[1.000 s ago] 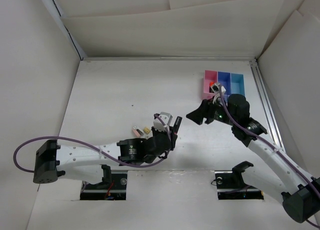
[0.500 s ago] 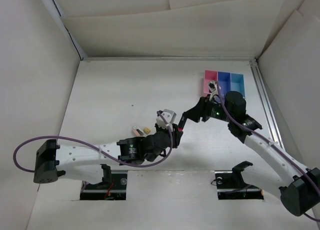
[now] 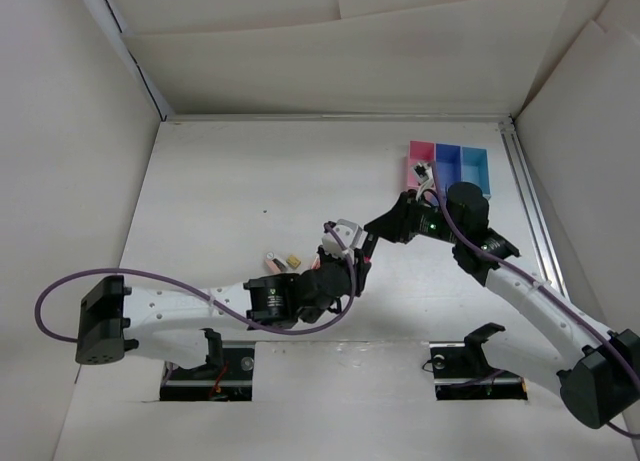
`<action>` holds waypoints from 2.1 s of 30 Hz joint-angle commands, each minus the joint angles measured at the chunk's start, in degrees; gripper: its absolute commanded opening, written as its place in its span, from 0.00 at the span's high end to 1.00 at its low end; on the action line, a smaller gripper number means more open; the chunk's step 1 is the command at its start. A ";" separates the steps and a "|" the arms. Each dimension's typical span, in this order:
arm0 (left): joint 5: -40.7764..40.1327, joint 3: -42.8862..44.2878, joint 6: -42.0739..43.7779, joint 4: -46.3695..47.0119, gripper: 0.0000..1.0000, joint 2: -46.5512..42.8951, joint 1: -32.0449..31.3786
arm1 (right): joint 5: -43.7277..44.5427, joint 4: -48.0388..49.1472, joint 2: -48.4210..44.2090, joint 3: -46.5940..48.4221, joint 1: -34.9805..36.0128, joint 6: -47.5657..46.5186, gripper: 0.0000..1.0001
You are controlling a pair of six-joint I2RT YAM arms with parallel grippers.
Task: Sort the stationery into containers
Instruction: Place the pen in the storage box.
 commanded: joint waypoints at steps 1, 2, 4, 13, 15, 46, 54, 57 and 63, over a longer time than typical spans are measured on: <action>-3.60 3.12 0.95 1.17 0.88 -0.09 -0.13 | -0.27 3.78 -0.25 -0.51 0.37 -0.06 0.70; -3.61 3.12 0.95 1.16 0.88 -0.09 -0.13 | -0.26 3.78 -0.25 -1.03 0.37 -0.06 0.73; -5.10 3.12 0.95 1.16 0.88 -0.09 -0.13 | -0.26 3.78 0.27 -1.04 0.37 -0.06 0.73; -6.34 4.18 0.95 1.16 0.81 1.05 -0.13 | 0.87 3.78 0.80 -1.04 0.90 -0.06 0.88; -6.86 4.18 0.95 1.16 0.70 1.05 -0.13 | 1.40 3.78 0.80 -1.04 0.90 -0.06 0.90; -10.82 -4.34 -28.48 -28.53 0.26 -14.50 0.40 | 30.84 0.44 27.77 26.90 -24.23 -7.17 0.90; -9.59 -6.02 -35.70 -35.40 0.28 -16.26 1.46 | 34.54 -1.14 41.75 37.10 -25.38 -9.73 0.90; -8.80 -8.12 -37.36 -36.54 0.30 -16.26 2.16 | 35.16 -1.67 44.48 39.03 -25.38 -10.96 0.90; -9.41 -7.43 -37.37 -36.82 0.33 -16.26 3.21 | 37.00 -4.65 47.73 42.29 -23.54 -13.95 0.81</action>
